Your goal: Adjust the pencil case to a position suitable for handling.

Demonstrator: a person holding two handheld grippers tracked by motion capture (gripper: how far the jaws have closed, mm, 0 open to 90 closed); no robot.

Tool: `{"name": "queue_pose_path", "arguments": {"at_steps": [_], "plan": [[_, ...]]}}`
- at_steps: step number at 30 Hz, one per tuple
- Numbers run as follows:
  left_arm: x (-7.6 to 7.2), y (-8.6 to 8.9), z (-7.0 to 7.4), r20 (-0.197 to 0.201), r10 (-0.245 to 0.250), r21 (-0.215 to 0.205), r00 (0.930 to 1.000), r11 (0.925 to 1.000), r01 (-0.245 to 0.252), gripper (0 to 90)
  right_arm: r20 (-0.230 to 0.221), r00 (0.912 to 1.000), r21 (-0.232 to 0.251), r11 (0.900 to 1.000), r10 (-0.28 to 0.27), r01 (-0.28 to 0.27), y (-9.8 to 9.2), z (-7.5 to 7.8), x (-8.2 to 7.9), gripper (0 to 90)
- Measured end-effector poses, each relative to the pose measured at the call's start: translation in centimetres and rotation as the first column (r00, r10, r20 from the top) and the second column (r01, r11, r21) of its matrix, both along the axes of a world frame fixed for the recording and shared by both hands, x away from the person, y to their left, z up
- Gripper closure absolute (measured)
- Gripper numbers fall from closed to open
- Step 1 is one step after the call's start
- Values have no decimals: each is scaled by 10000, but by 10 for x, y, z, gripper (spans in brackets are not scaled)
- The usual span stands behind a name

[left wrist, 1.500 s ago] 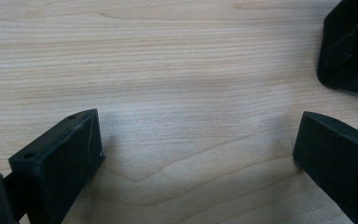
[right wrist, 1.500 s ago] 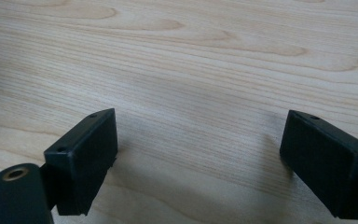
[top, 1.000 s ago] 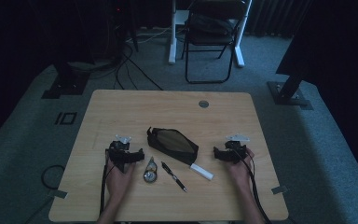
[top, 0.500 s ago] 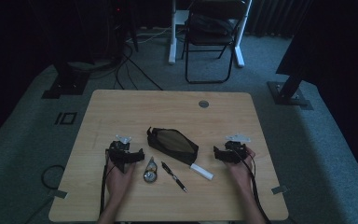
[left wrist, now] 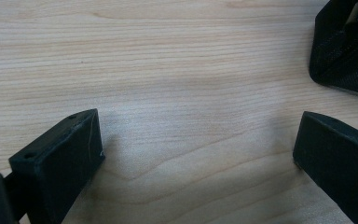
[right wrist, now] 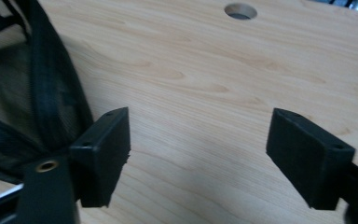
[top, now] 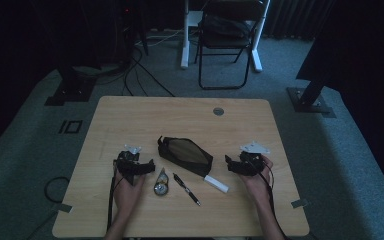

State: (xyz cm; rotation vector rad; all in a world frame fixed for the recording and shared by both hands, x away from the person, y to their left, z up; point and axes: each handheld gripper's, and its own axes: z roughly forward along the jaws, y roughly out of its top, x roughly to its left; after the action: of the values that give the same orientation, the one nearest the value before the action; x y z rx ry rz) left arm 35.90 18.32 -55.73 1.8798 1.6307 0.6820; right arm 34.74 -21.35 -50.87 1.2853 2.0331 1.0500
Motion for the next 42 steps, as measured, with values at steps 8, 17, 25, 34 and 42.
{"name": "queue_pose_path", "arguments": {"at_steps": [8,17,25,34,42], "plan": [[0,0,0,4,0,-6,10000,10000,0,16,341,9987,212,9990,390,-398,3,8,-5,320],[0,-1,0,-7,-81,0,10000,10000,81,16,470,9952,346,9956,855,-872,11,17,-9,384],[-1,-1,0,-30,-127,3,9999,9999,127,15,582,9909,337,9918,1214,-1235,24,19,-11,420],[-1,-2,0,-27,-140,4,9999,9999,140,15,514,9871,225,9880,1513,-1526,36,17,-9,431],[-1,-2,0,-28,-141,5,9999,9999,141,15,302,9809,156,9812,1920,-1925,50,14,-1,539]]}}
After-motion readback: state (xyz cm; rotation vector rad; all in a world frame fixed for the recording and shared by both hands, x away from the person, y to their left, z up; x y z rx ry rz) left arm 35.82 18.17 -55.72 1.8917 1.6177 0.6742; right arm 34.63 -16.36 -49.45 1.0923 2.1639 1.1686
